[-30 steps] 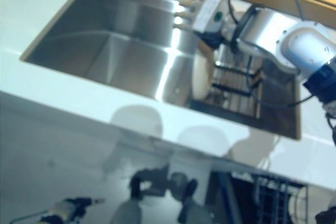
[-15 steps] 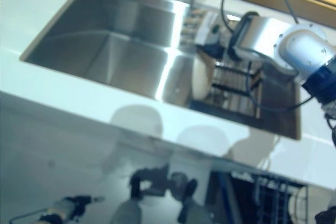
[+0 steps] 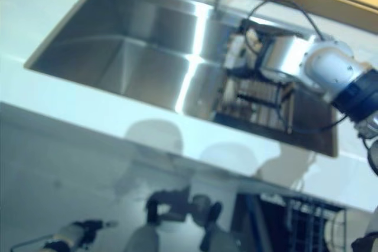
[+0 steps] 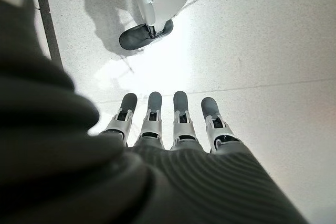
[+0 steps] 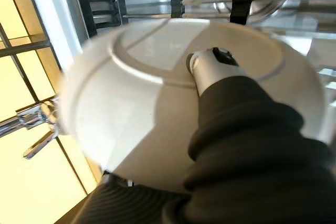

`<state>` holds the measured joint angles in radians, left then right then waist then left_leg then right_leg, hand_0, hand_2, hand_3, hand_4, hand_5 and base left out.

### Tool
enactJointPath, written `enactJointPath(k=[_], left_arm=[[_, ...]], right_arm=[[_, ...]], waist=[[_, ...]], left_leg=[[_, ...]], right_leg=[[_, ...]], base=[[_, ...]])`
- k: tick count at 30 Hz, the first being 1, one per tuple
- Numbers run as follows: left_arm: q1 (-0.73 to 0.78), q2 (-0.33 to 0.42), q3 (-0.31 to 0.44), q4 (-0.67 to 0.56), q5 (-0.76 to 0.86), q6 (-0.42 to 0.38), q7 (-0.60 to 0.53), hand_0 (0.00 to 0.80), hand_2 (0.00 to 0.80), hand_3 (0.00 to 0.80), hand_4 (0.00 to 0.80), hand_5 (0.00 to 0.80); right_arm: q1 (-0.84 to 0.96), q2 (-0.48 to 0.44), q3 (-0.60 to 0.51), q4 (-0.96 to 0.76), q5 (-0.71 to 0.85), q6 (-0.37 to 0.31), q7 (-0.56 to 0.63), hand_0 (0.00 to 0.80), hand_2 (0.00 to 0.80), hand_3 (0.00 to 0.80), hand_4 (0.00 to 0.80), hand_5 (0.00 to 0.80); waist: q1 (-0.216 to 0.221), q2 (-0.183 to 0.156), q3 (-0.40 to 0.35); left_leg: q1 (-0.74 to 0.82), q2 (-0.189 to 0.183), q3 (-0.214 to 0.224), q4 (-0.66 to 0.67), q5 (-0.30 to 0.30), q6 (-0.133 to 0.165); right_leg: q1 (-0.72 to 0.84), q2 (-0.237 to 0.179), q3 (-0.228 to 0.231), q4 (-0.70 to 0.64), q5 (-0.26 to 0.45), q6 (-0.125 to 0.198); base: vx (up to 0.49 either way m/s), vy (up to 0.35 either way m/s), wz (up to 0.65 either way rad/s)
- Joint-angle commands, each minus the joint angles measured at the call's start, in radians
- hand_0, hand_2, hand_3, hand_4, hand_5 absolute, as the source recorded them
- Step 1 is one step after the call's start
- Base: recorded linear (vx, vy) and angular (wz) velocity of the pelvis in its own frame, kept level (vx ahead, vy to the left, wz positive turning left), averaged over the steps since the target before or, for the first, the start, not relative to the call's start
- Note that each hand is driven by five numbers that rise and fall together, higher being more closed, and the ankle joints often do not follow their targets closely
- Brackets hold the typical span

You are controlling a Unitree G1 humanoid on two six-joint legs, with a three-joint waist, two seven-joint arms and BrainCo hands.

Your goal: Take plates into dishwasher

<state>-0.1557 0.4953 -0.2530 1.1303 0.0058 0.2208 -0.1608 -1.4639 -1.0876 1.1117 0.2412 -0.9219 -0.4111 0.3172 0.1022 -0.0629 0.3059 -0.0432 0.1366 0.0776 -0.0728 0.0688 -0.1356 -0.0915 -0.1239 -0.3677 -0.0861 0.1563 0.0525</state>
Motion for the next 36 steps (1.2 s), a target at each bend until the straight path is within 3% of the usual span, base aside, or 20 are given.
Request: enactJointPath(k=[1, 7, 15, 21, 30, 34, 36], left_arm=[[-0.009, 0.063, -0.015, 0.008, -0.020, -0.007, -0.008, 0.000, 0.000, 0.000, 0.000, 0.000], [0.008, 0.063, -0.010, 0.008, -0.005, -0.017, -0.012, 0.000, 0.000, 0.000, 0.000, 0.000], [0.038, 0.063, -0.011, 0.007, 0.018, -0.043, -0.011, 0.000, 0.000, 0.000, 0.000, 0.000], [0.056, 0.048, -0.020, 0.007, 0.003, -0.055, -0.010, 0.000, 0.000, 0.000, 0.000, 0.000], [0.102, 0.023, -0.012, 0.025, 0.033, -0.089, -0.019, 0.000, 0.000, 0.000, 0.000, 0.000], [0.125, 0.017, 0.008, 0.035, 0.068, -0.121, -0.027, 0.000, 0.000, 0.000, 0.000, 0.000], [0.133, 0.019, 0.014, 0.039, 0.082, -0.137, -0.035, 0.000, 0.000, 0.000, 0.000, 0.000]], right_arm=[[-0.029, 0.005, 0.009, 0.049, -0.011, -0.009, -0.056, 0.800, 0.800, 0.800, 0.800, 0.800], [-0.036, -0.013, 0.008, 0.069, -0.042, -0.016, -0.113, 0.800, 0.800, 0.800, 0.800, 0.800], [-0.103, -0.069, 0.016, 0.115, -0.045, 0.070, -0.204, 0.800, 0.800, 0.800, 0.800, 0.800], [-0.162, -0.124, 0.007, 0.175, -0.012, 0.125, -0.310, 0.800, 0.800, 0.800, 0.800, 0.800], [-0.125, -0.220, -0.088, 0.211, 0.207, 0.240, -0.379, 0.800, 0.800, 0.800, 0.800, 0.800], [0.006, -0.292, -0.247, 0.201, 0.413, 0.367, -0.420, 0.800, 0.800, 0.800, 0.800, 0.800], [0.087, -0.327, -0.343, 0.224, 0.500, 0.386, -0.439, 0.800, 0.800, 0.800, 0.800, 0.800]], waist=[[0.025, -0.042, 0.003], [0.022, -0.044, -0.014], [-0.009, -0.060, -0.086], [-0.044, -0.052, -0.146], [-0.095, -0.037, -0.230], [-0.131, -0.028, -0.257], [-0.148, -0.025, -0.263]], left_leg=[[-0.066, -0.022, 0.039, -0.014, 0.046, 0.018], [-0.054, -0.024, 0.038, -0.014, 0.041, 0.019], [-0.010, -0.022, 0.053, -0.014, 0.020, 0.019], [0.046, -0.009, 0.087, -0.014, -0.001, 0.018], [0.115, 0.011, 0.136, -0.014, -0.025, 0.012], [0.140, 0.022, 0.158, -0.014, -0.034, 0.009], [0.152, 0.027, 0.169, -0.014, -0.039, 0.007]], right_leg=[[0.068, -0.046, 0.041, -0.001, -0.063, 0.108], [0.079, -0.044, 0.042, -0.001, -0.067, 0.108], [0.103, -0.038, 0.070, -0.001, -0.076, 0.115], [0.128, -0.038, 0.103, -0.001, -0.083, 0.120], [0.153, -0.030, 0.148, -0.001, -0.092, 0.126], [0.152, -0.019, 0.188, -0.001, -0.094, 0.126], [0.150, -0.013, 0.210, -0.001, -0.095, 0.125]], base=[[0.000, 0.000, 0.00], [0.007, -0.005, 0.00], [0.027, -0.025, -0.04], [0.049, 0.002, -0.17], [0.080, -0.001, -0.22], [0.099, -0.033, -0.26], [0.067, -0.031, -0.17]])
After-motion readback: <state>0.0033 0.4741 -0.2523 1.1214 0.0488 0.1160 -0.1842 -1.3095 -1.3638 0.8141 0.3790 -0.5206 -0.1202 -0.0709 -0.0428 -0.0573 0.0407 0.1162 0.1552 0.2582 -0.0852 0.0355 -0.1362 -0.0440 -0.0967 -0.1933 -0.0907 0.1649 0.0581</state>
